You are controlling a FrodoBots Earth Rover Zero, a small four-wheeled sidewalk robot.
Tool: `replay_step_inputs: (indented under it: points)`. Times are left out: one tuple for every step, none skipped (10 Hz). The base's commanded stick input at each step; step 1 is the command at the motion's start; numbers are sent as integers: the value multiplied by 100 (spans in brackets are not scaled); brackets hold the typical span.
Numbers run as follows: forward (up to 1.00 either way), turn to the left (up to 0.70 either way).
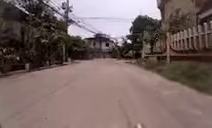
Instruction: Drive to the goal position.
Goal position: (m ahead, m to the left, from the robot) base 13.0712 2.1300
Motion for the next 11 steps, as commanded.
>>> replay_step_inputs:
  points:
    - [100,3]
    - [100,3]
    - [100,3]
    - [100,3]
    - [100,3]
    - [100,3]
    - [100,3]
    - [100,3]
    - [100,3]
    - [100,3]
    - [100,3]
